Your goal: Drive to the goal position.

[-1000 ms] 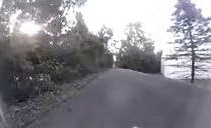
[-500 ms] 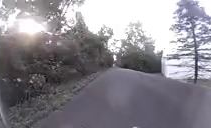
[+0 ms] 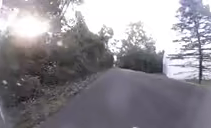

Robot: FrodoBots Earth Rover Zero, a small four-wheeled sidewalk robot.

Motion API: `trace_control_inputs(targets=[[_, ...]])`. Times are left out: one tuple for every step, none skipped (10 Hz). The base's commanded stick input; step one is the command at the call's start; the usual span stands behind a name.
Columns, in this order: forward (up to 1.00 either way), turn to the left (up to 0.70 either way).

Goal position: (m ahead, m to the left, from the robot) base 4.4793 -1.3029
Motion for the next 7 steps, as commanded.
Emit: trace_control_inputs(targets=[[0.70, 0.00], [0.70, 0.00], [0.70, 0.00], [0.70, 0.00], [0.70, 0.00], [0.70, 0.00], [0.70, 0.00]])
